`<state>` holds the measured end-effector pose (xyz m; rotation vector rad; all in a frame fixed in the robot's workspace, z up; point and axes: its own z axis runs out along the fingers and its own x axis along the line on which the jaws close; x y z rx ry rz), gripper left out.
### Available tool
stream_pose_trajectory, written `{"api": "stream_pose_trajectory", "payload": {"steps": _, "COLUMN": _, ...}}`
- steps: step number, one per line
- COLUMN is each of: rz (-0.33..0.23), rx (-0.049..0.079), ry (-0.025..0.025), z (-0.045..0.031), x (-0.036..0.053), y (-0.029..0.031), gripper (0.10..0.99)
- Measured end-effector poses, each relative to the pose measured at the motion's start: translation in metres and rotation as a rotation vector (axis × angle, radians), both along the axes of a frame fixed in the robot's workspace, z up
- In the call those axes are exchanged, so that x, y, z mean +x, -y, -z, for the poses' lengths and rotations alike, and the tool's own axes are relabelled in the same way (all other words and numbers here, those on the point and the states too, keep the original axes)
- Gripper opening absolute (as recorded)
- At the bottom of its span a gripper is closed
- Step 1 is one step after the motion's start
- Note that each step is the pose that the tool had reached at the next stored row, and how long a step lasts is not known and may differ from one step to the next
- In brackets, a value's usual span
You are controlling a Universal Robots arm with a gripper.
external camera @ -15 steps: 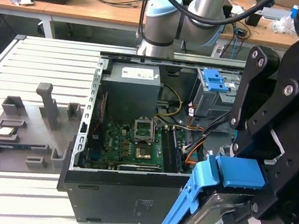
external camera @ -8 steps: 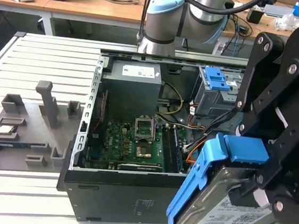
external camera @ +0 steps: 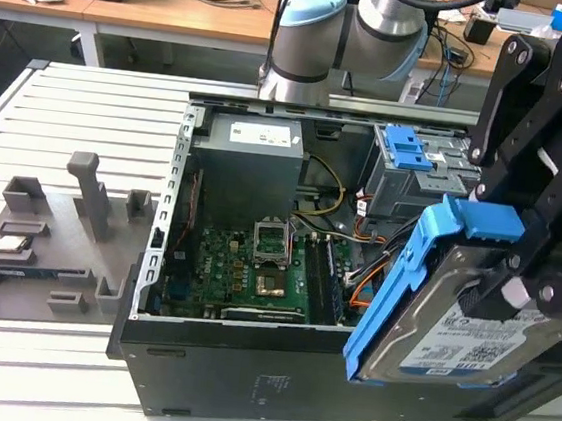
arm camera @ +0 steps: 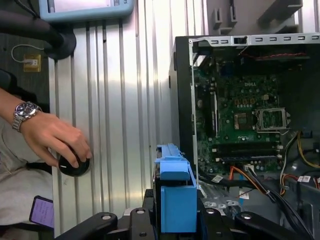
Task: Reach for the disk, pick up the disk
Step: 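Pick up the disk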
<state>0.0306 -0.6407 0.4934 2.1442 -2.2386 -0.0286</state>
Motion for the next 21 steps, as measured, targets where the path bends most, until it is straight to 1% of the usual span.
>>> {"api": "stream_pose_trajectory", "payload": {"steps": 1, "rz": 0.0, "rx": 0.0, "ry": 0.0, "z": 0.0002, "x": 0.0048, "y": -0.0068, "gripper": 0.365}}
{"api": "stream_pose_trajectory", "payload": {"steps": 2, "rz": 0.0, "rx": 0.0, "ry": 0.0, "z": 0.0003, "x": 0.0078, "y": -0.0108, "gripper": 0.365}}
{"api": "stream_pose_trajectory", "payload": {"steps": 3, "rz": 0.0, "rx": 0.0, "ry": 0.0, "z": 0.0003, "x": 0.0095, "y": -0.0131, "gripper": 0.365}}
{"api": "stream_pose_trajectory", "payload": {"steps": 4, "rz": 0.0, "rx": 0.0, "ry": 0.0, "z": 0.0005, "x": 0.0139, "y": -0.0191, "gripper": 0.365}}
{"api": "stream_pose_trajectory", "payload": {"steps": 5, "rz": 0.0, "rx": 0.0, "ry": 0.0, "z": 0.0006, "x": 0.019, "y": -0.0268, "gripper": 0.365}}
{"api": "stream_pose_trajectory", "payload": {"steps": 9, "rz": 0.0, "rx": 0.0, "ry": 0.0, "z": 0.001, "x": 0.0288, "y": -0.0391, "gripper": 0.365}}
{"api": "stream_pose_trajectory", "payload": {"steps": 10, "rz": 0.0, "rx": 0.0, "ry": -0.0001, "z": 0.0011, "x": 0.0373, "y": -0.0462, "gripper": 0.365}}
{"api": "stream_pose_trajectory", "payload": {"steps": 11, "rz": 0.0, "rx": 0.0, "ry": -0.0002, "z": 0.0013, "x": 0.0416, "y": -0.0493, "gripper": 0.365}}
{"api": "stream_pose_trajectory", "payload": {"steps": 13, "rz": 0.0, "rx": 0.0, "ry": -0.0002, "z": 0.0015, "x": 0.0476, "y": -0.0532, "gripper": 0.365}}
{"api": "stream_pose_trajectory", "payload": {"steps": 15, "rz": 0.0, "rx": 0.0, "ry": -0.0003, "z": 0.0016, "x": 0.0569, "y": -0.0587, "gripper": 0.365}}
{"api": "stream_pose_trajectory", "payload": {"steps": 17, "rz": 0.0, "rx": 0.0, "ry": -0.0004, "z": 0.0017, "x": 0.0636, "y": -0.0628, "gripper": 0.365}}
{"api": "stream_pose_trajectory", "payload": {"steps": 19, "rz": 0.0, "rx": 0.0, "ry": -0.0005, "z": 0.0019, "x": 0.0727, "y": -0.068, "gripper": 0.365}}
{"api": "stream_pose_trajectory", "payload": {"steps": 21, "rz": 0.0, "rx": 0.0, "ry": -0.0005, "z": 0.0021, "x": 0.0777, "y": -0.0706, "gripper": 0.365}}
